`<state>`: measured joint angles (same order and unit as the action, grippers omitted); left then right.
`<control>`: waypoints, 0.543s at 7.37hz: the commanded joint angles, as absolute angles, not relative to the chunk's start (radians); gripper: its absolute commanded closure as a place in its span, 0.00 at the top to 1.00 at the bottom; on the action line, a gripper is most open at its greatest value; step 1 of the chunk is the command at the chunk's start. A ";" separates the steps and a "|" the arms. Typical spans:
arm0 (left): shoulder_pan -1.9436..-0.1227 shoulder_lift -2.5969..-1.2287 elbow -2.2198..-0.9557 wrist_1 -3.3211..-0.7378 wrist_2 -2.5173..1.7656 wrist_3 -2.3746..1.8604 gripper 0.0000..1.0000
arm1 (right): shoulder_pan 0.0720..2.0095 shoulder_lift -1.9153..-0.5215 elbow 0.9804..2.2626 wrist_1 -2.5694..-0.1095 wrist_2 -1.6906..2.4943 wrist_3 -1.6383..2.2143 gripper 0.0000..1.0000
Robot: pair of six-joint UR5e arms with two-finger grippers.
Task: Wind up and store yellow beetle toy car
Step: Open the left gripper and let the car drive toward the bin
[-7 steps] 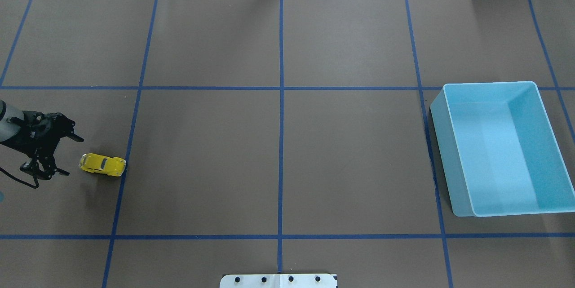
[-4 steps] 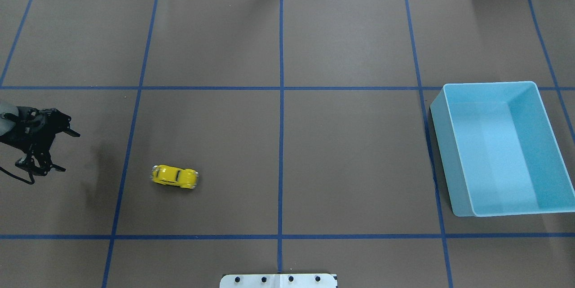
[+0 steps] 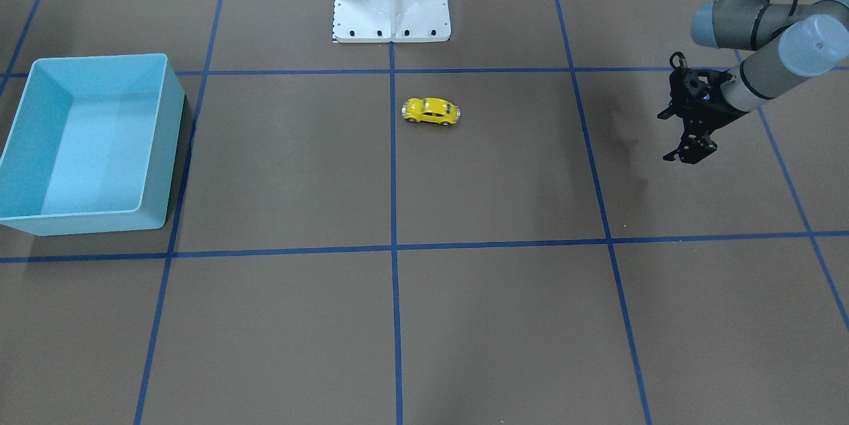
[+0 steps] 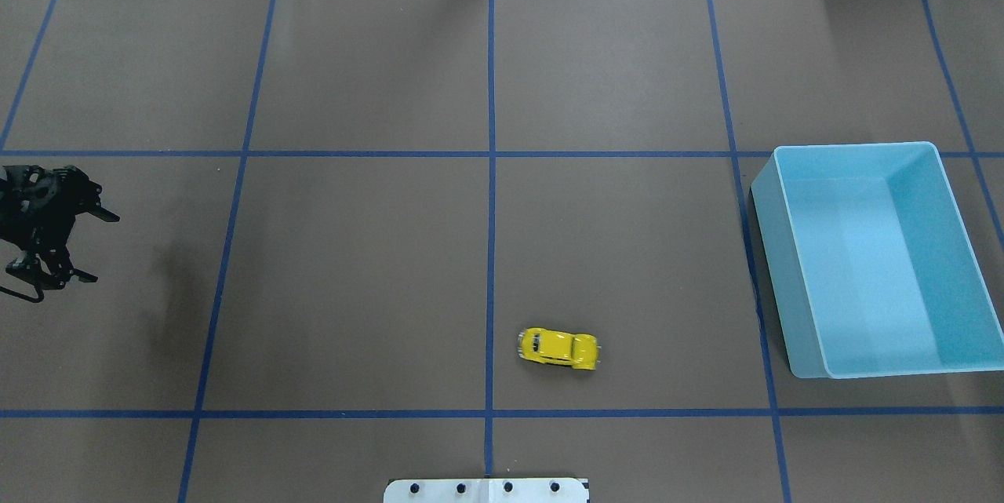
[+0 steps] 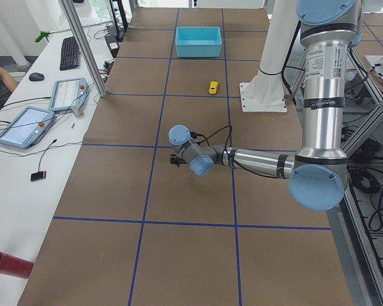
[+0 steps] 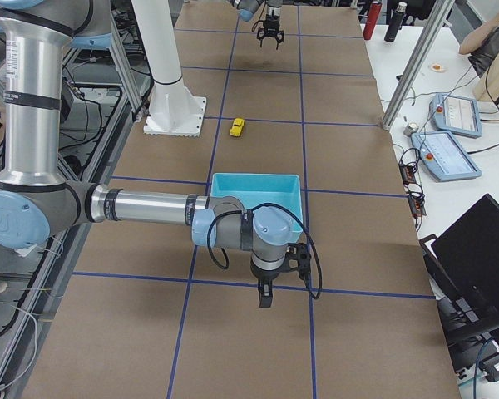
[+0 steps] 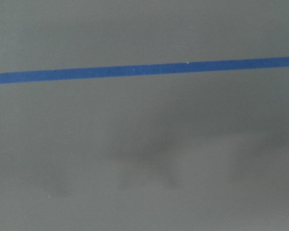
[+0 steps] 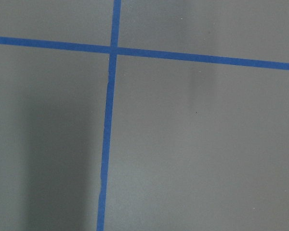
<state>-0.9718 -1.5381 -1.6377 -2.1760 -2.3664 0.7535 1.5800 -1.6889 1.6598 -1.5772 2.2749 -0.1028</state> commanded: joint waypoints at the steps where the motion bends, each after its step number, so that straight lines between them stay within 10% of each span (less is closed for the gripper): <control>1: -1.058 -1.545 -1.641 -2.058 -2.375 0.750 1.00 | 1.580 -1.687 1.660 -1.577 2.273 -0.103 0.99; 4: -1.222 -1.560 -1.647 -1.813 -2.376 0.738 1.00 | 1.580 -1.678 1.673 -1.568 2.272 -0.101 0.99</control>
